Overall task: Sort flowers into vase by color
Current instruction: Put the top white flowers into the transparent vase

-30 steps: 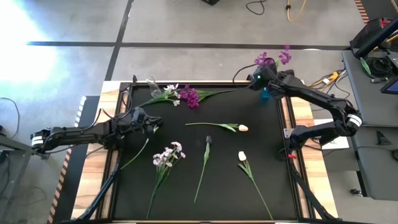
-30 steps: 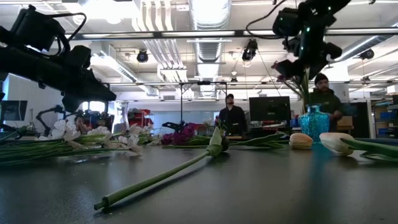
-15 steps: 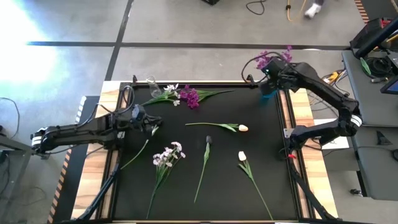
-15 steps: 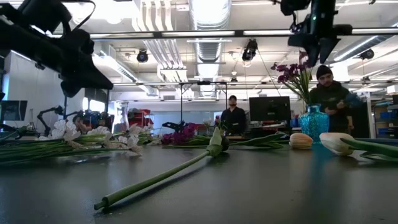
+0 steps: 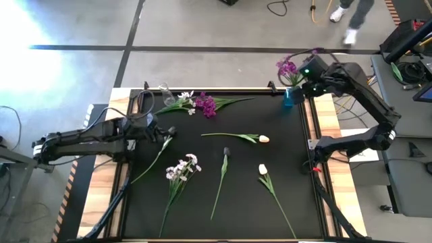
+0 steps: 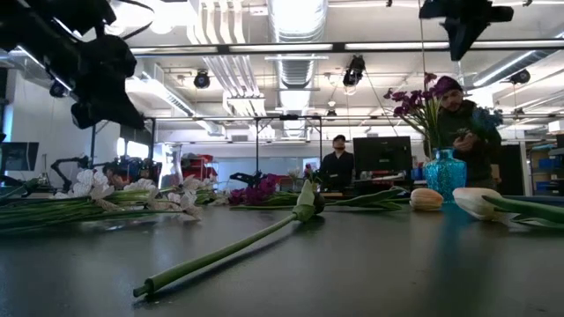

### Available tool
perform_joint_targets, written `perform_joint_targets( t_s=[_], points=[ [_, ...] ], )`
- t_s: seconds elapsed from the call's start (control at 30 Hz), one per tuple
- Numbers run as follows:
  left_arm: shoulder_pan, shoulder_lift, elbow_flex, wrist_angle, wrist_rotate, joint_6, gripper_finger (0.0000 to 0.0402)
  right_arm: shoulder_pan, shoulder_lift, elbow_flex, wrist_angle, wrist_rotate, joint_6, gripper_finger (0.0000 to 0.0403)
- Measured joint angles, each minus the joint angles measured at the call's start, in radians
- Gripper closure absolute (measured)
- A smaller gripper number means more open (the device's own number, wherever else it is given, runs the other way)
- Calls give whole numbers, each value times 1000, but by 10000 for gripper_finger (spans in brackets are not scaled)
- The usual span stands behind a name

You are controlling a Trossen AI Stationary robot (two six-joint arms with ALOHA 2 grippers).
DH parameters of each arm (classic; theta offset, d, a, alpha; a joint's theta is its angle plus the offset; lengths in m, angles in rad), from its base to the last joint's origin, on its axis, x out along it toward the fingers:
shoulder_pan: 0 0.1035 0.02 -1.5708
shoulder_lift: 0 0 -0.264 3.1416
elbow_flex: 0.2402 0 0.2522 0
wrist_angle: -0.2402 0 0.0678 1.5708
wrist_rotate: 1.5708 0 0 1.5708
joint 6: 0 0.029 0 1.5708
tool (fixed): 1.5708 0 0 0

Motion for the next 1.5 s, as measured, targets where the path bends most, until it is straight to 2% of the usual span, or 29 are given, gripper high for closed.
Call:
perform_joint_targets(
  t_s=[0.17, 0.3, 0.37, 0.5, 0.7, 0.83, 0.93, 1.13, 1.2, 1.37, 1.5],
  points=[
    [3, 132, 56, -28, 3, -11, 402, 14, -33, 49, -1, -57, -10, 390],
    [39, 259, 131, -51, 12, 77, 402, 25, -61, 87, -1, -72, -13, 390],
    [90, 326, 188, -103, 55, 154, 402, 33, -71, 102, 4, -72, -12, 390],
    [246, 442, 298, -208, 187, 374, 402, 40, -82, 118, 8, -79, -12, 390],
    [531, 546, 415, -311, 213, 708, 402, 40, -84, 118, 8, -87, -24, 390],
    [718, 573, 421, -334, 316, 902, 402, 40, -78, 118, 9, -87, -36, 390],
    [806, 582, 393, -339, 364, 1043, 402, 40, -77, 118, 11, -87, -36, 390],
    [856, 600, 316, -333, 354, 1156, 402, 40, -77, 118, 13, -87, -42, 390],
    [855, 601, 295, -289, 321, 1141, 402, 40, -77, 118, 13, -87, -48, 390],
    [855, 620, 286, -228, 159, 1118, 402, 40, -76, 118, 20, -86, -59, 390],
    [855, 658, 292, -227, 138, 1120, 395, 40, -76, 118, 37, -86, -76, 390]
  ],
)
